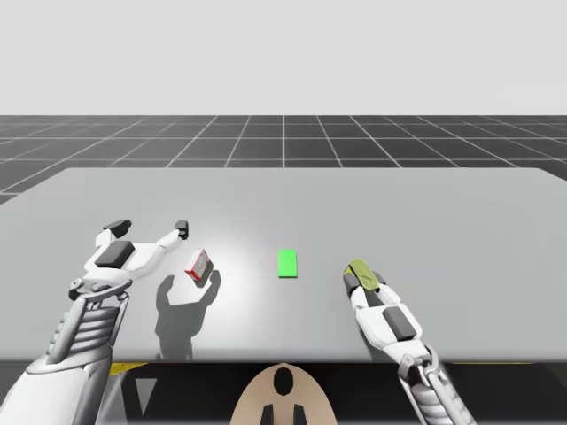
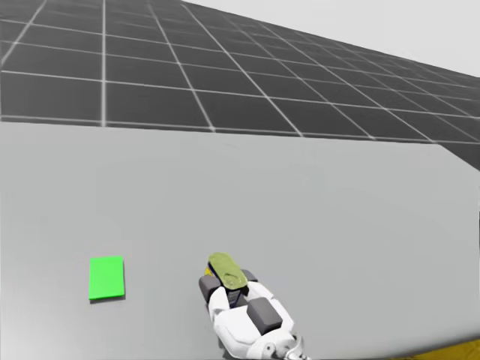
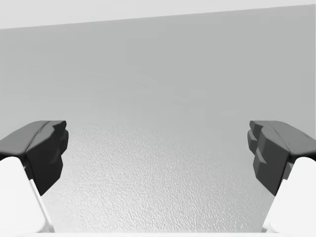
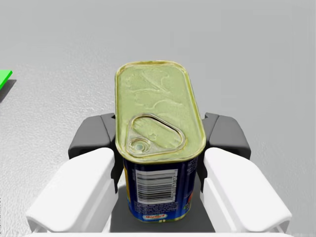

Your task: Look at the card. If it is red, pick the object on the left. If it is green, pick the object on the right.

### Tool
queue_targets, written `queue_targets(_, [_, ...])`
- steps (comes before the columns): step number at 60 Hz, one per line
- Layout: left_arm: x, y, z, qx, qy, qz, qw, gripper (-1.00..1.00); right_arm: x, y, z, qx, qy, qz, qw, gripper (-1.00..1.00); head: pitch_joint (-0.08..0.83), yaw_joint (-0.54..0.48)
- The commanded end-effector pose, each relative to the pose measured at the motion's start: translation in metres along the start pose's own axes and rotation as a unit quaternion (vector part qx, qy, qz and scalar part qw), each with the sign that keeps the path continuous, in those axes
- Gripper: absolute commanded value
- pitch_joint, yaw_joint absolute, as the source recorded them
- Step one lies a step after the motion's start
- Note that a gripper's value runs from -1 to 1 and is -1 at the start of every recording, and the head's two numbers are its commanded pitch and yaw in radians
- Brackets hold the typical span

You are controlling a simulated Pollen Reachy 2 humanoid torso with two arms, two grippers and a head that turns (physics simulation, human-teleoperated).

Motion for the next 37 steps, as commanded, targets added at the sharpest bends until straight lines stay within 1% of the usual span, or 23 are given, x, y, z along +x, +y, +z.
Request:
queue_targets(1, [0.0, 0.0, 0.0, 0.003, -0.001, 0.003, 1.0, -1.0, 0.002, 0.009, 0.003, 0.001, -0.005, -0.018, 0.9998, 1.0, 0.384, -0.38])
queue_targets(7, [0.001, 0.001, 0.001, 0.006, -0.002, 0.007, 1.0, -1.0, 0.021, 0.01, 0.008, 0.003, -0.023, -0.019, 0.9996, 1.0, 0.371, -0.39])
queue_targets(10, [0.001, 0.001, 0.001, 0.007, -0.001, 0.007, 1.0, -1.0, 0.039, 0.01, 0.012, 0.006, -0.042, -0.02, 0.9989, 1.0, 0.367, -0.39])
queue_targets(11, [0.001, 0.001, 0.001, 0.007, -0.001, 0.007, 1.0, -1.0, 0.052, 0.01, 0.014, 0.006, -0.057, -0.019, 0.9982, 1.0, 0.367, -0.39])
queue_targets(13, [0.001, 0.001, 0.001, 0.008, -0.001, 0.007, 1.0, -1.0, 0.06, 0.01, 0.015, 0.007, -0.066, -0.018, 0.9976, 1.0, 0.366, -0.39])
queue_targets(14, [0.001, 0.001, 0.001, 0.008, -0.001, 0.007, 1.0, -1.0, 0.072, 0.01, 0.017, 0.007, -0.081, -0.016, 0.9966, 1.0, 0.365, -0.39])
queue_targets(17, [0.001, 0.002, 0.001, 0.008, -0.001, 0.007, 1.0, -1.0, 0.082, 0.009, 0.019, 0.007, -0.096, -0.01, 0.9953, 1.0, 0.363, -0.39])
queue_targets(18, [0.001, 0.002, 0.001, 0.008, -0.001, 0.008, 1.0, -1.0, 0.092, 0.007, 0.021, 0.004, -0.112, -0.004, 0.9937, 1.0, 0.36, -0.39])
queue_targets(20, [0.001, 0.002, 0.0, 0.009, -0.001, 0.008, 1.0, -1.0, 0.098, 0.006, 0.023, 0.001, -0.123, 0.002, 0.9923, 1.0, 0.359, -0.39])
queue_targets(21, [0.001, 0.003, 0.0, 0.009, 0.0, 0.008, 1.0, -1.0, 0.108, 0.004, 0.025, -0.001, -0.139, 0.005, 0.9903, 1.0, 0.358, -0.4])
queue_targets(24, [0.001, 0.003, 0.0, 0.01, 0.001, 0.008, 1.0, -1.0, 0.117, 0.003, 0.027, -0.004, -0.153, 0.004, 0.9882, 1.0, 0.356, -0.39])
queue_targets(25, [0.001, 0.004, -0.001, 0.011, 0.002, 0.009, 1.0, -1.0, 0.126, 0.001, 0.03, -0.01, -0.17, 0.01, 0.9853, 1.0, 0.354, -0.39])
queue_targets(27, [0.001, 0.004, -0.001, 0.011, 0.002, 0.009, 1.0, -1.0, 0.132, 0.001, 0.033, -0.012, -0.18, 0.011, 0.9835, 1.0, 0.353, -0.39])
queue_targets(28, [0.001, 0.004, -0.001, 0.012, 0.003, 0.009, 1.0, -1.0, 0.141, 0.0, 0.036, -0.014, -0.193, 0.011, 0.981, 1.0, 0.351, -0.39])
queue_targets(31, [0.001, 0.004, -0.001, 0.013, 0.003, 0.009, 1.0, -1.0, 0.15, 0.0, 0.04, -0.019, -0.209, 0.018, 0.9776, 1.0, 0.349, -0.39])
queue_targets(32, [0.002, 0.004, 0.0, 0.013, 0.003, 0.01, 1.0, -1.0, 0.158, 0.0, 0.043, -0.021, -0.225, 0.024, 0.9739, 1.0, 0.346, -0.4])
queue_targets(34, [0.002, 0.004, 0.0, 0.013, 0.003, 0.01, 1.0, -1.0, 0.163, 0.0, 0.046, -0.022, -0.234, 0.026, 0.9716, 1.0, 0.344, -0.4])
queue_targets(35, [0.002, 0.004, -0.001, 0.013, 0.002, 0.009, 1.0, -1.0, 0.171, 0.0, 0.05, -0.024, -0.25, 0.029, 0.9674, 1.0, 0.342, -0.4])
queue_targets(37, [0.002, 0.004, -0.001, 0.013, 0.002, 0.009, 1.0, -1.0, 0.177, 0.001, 0.054, -0.025, -0.261, 0.031, 0.9644, 1.0, 0.34, -0.4])
